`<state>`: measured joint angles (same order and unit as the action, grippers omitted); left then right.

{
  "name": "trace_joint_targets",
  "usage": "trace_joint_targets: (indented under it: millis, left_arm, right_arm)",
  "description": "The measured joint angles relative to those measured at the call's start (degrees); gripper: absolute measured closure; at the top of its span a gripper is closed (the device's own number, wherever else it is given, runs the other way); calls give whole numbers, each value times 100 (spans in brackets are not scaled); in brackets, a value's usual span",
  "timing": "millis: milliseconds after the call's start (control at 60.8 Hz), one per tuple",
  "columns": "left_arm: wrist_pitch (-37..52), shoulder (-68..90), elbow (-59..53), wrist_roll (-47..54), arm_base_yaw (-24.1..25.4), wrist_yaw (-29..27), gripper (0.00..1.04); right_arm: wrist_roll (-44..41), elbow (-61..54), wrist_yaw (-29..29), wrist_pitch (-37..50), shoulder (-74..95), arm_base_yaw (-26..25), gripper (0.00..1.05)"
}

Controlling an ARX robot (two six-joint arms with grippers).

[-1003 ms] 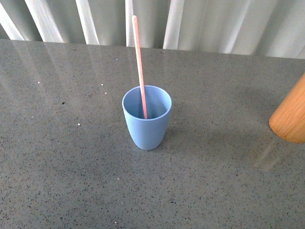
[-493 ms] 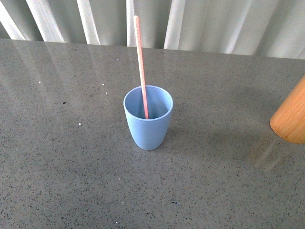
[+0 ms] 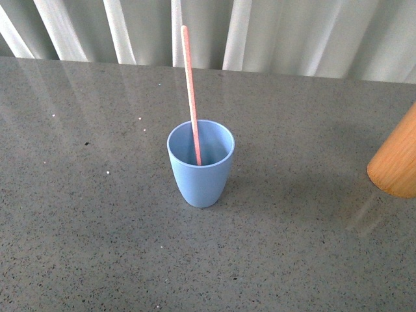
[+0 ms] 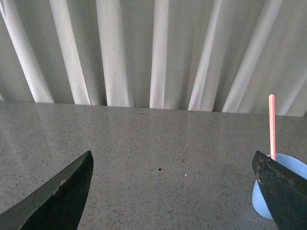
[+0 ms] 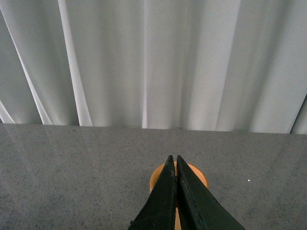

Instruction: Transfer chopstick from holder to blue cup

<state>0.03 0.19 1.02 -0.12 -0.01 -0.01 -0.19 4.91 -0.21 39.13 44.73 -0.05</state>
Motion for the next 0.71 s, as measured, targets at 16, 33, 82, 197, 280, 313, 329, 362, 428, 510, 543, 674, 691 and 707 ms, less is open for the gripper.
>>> trace_joint_targets:
  millis: [16,33,82,197,280,313,329,362,428,510,543,674,691,707]
  left_arm:
    - [0,0,0,0,0,0,7]
    - [0,0,0,0,0,0,7]
    - [0,0,0,0,0,0,7]
    - [0,0,0,0,0,0,7]
    - [0,0,0,0,0,0,7]
    - [0,0,0,0,0,0,7]
    - [0,0,0,0,0,0,7]
    - [0,0,0,0,0,2,7]
    - [0,2,0,0,0,0,7]
    - [0,-2,0,0,0,0,7]
    - [0,0,0,0,0,0,7]
    - [0,0,0,0,0,0,7]
    - [0,0,0,0,0,0,7]
    - [0,0,0,0,0,0,7]
  right_arm:
    - [0,-11,0,-20,-33,0,104]
    - [0,-33,0,-66,-103,0,104]
    - [0,-79,-2,-181,-278,0,104]
    - [0,-173,0,-424,-625,0,104]
    - [0,-348,7,-234,-706,0,104]
    - [-2,-356,9,-295,-761,0,104]
    - [0,-356,11,-332,-793,0,104]
    - [0,-358,9,-444,-903,0,104]
    - [0,-358,13,-669,-1161,0,104]
    - [0,-358,13,-999,-1532,0,104]
    - [0,-361,13,-1093,-1635,0,104]
    - [0,-363,17,-1493,-2041,0,104]
    - [0,-363,15,-1545,-2100,0,104]
    - [0,-363,15,-1598,-2159,0,104]
